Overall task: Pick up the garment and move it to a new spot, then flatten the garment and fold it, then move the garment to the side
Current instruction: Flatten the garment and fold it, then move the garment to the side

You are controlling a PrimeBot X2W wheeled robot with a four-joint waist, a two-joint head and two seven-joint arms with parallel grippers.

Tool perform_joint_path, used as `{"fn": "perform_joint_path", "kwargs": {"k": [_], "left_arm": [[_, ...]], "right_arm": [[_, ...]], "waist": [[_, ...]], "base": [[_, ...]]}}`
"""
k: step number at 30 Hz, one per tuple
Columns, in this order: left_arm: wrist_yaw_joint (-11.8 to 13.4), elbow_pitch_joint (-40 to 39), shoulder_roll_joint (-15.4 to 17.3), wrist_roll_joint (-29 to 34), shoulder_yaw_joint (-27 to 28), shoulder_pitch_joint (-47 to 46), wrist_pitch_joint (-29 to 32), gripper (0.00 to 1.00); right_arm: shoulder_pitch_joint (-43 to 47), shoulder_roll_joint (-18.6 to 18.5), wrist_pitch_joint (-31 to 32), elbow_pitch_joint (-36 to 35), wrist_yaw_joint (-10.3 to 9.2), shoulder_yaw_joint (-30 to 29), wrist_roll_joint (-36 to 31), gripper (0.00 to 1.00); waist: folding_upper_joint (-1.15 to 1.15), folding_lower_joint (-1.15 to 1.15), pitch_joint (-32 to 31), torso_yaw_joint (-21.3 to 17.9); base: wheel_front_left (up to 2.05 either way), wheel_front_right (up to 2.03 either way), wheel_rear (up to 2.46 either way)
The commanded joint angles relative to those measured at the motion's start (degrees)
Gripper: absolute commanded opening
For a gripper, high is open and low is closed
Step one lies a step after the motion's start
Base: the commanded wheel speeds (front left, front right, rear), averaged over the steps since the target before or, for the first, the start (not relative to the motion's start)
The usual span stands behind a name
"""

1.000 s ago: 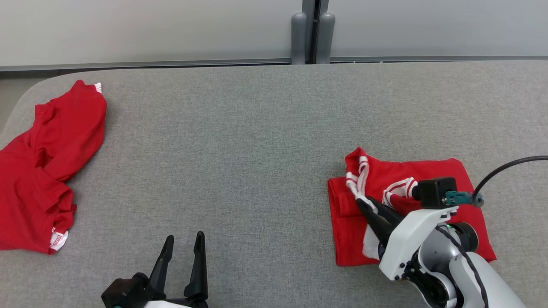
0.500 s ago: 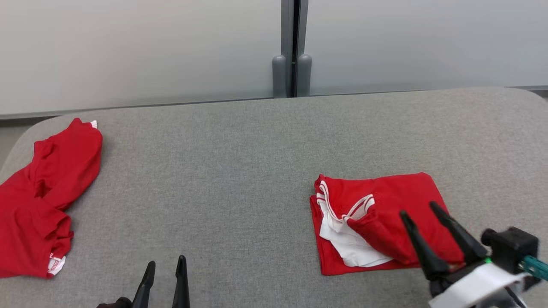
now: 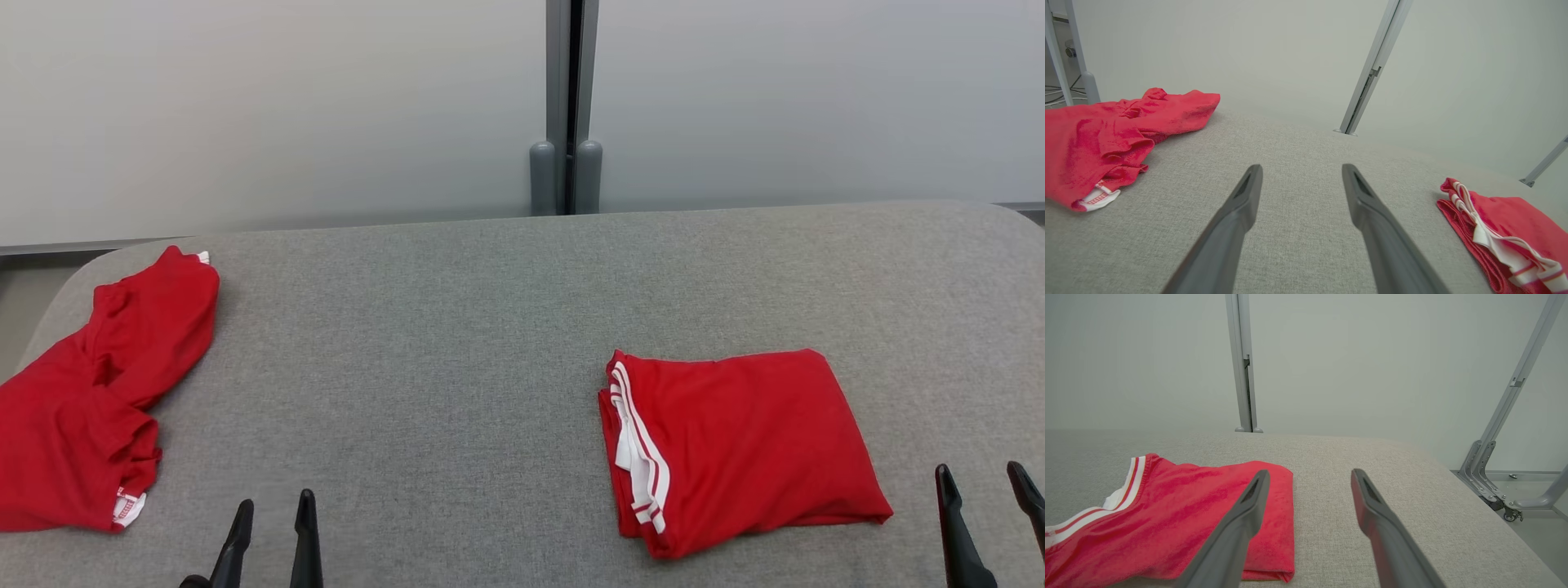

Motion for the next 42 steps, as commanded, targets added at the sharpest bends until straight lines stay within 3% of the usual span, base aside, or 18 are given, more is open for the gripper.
{"fn": "perform_joint_path", "kwargs": {"k": [1,8,42], "left_arm": [[-0.41,0.18,0.21,0.30,0.72,0.32,-0.11,1.00],[-0.96,0.07,0.17,0.33,2.17,0.18,-0.11,1.00],[-1.58,0.08,0.17,1.54,3.11,0.73,-0.11,1.00]], "right_arm": [[0.82,0.51,-0.27,-0.03,0.01,-0.79,-1.07,1.00],[1.76,2.64,-0.29,-0.63,0.01,-1.49,-1.98,1.00],[0.49,1.89,-0.30,-1.05,0.01,-1.16,-2.59,1.00]], "waist": [[0.00,0.00,-0.15,0.37],[0.00,0.00,0.00,0.74],[0.00,0.00,-0.01,1.75]], "base": [[0.00,0.00,0.00],[0.00,0.00,0.00],[0.00,0.00,0.00]]}}
